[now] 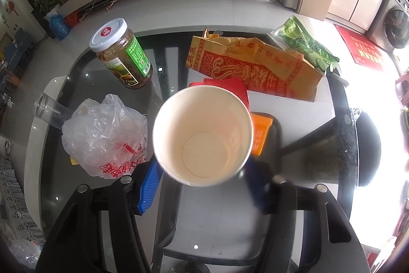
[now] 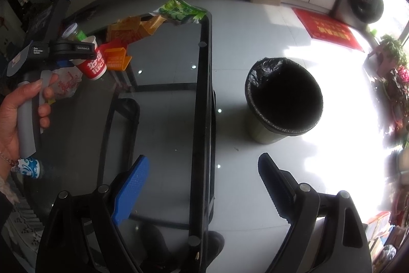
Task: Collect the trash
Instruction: 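Lift the paper cup with the left gripper and carry it to the bin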
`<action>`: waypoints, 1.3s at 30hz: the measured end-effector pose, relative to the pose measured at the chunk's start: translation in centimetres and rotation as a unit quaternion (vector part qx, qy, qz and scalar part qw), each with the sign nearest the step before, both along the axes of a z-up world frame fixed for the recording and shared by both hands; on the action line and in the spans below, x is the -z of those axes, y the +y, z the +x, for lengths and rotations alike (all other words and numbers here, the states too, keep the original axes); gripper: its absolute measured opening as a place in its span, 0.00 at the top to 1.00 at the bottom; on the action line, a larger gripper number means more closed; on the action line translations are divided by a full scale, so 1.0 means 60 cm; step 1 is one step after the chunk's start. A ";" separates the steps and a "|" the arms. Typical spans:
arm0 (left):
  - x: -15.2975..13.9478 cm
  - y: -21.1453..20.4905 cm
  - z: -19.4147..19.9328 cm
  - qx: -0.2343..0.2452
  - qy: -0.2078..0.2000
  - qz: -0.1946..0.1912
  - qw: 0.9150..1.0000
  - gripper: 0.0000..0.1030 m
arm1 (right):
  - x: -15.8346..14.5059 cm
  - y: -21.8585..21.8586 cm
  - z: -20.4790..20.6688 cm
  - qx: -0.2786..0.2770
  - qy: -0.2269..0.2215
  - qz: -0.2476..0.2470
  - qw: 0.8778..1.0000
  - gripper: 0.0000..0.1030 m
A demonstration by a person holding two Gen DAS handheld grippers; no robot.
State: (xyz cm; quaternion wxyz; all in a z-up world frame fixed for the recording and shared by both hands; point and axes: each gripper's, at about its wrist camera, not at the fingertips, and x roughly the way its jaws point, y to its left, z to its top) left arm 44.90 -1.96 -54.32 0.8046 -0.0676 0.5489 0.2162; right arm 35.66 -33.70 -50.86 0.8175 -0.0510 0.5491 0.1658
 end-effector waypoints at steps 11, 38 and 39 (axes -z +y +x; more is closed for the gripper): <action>-0.028 -0.060 0.018 0.032 -0.012 -0.002 0.999 0.43 | -0.013 -0.037 -0.006 0.023 -0.008 0.003 1.000 0.18; -0.082 -0.294 0.095 0.151 -0.030 -0.018 0.988 0.43 | -0.031 -0.170 -0.019 0.111 -0.013 0.017 0.994 0.18; -0.081 -0.304 0.099 0.157 -0.030 -0.019 0.987 0.43 | -0.030 -0.175 -0.020 0.115 -0.013 0.018 0.993 0.18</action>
